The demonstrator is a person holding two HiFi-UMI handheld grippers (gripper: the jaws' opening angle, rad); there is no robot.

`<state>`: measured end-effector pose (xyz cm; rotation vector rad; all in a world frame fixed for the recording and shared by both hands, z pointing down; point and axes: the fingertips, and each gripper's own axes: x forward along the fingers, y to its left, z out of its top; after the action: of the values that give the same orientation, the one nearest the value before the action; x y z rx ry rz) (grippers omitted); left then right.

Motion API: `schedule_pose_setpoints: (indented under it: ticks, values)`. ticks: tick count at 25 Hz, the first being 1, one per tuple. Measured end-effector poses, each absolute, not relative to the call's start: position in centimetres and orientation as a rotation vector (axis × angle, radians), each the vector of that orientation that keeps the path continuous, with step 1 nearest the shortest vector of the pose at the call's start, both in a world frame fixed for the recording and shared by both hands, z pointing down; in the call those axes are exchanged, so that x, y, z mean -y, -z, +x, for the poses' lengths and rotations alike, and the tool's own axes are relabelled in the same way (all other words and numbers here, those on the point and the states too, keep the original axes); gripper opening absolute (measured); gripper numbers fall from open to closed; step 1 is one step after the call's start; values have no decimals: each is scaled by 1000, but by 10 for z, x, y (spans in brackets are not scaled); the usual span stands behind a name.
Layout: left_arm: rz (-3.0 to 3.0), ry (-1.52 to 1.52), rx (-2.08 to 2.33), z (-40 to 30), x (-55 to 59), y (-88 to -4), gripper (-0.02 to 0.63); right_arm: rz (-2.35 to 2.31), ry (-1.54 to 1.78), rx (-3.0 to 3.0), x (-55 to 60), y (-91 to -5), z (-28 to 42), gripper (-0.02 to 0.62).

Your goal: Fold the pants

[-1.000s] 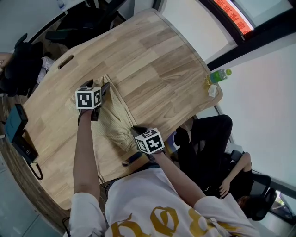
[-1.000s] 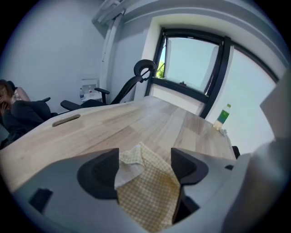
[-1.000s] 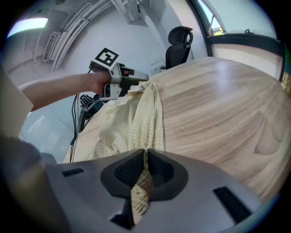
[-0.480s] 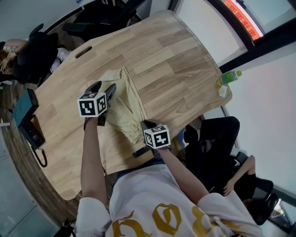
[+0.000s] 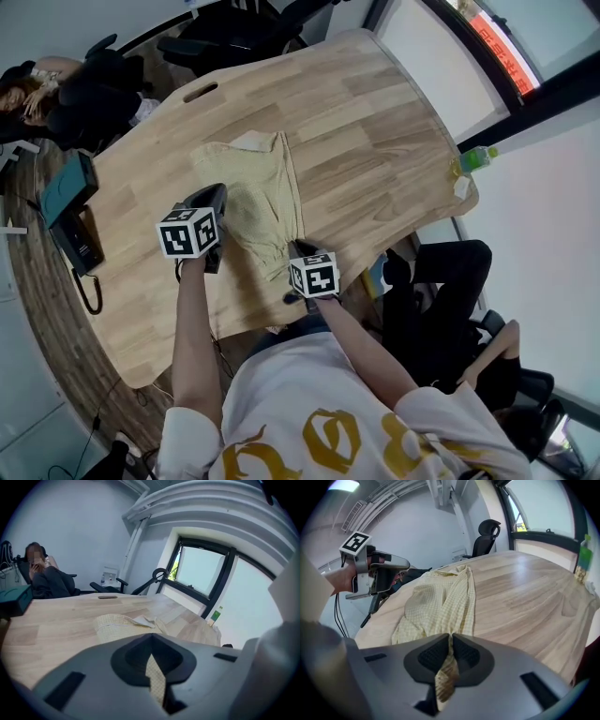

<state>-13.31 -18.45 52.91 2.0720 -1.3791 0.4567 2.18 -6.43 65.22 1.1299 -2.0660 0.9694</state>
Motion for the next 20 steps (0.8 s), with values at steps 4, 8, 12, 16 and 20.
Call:
schedule_pose_setpoints:
  ticks: [4,8,12,16,20]
  values:
    - [2050,-449,1401,-143,157,-531,8,1143,-968,2067,56,-652,11,23]
    - [2038,-450,1400,-148,127,-535,8,1156,-933,2084,55,-648,7,26]
    - [2060,-591,1358,-141,96,-547,8,1157,-880,2098,54,-633,9,57]
    - [2053,-627,1354,-132,76,-554,9,1175,-855,2110,48,-622,13,79]
    - [2071,-605,1345,-127,62,-549,8,1228,-831,2123,42,-608,25,83]
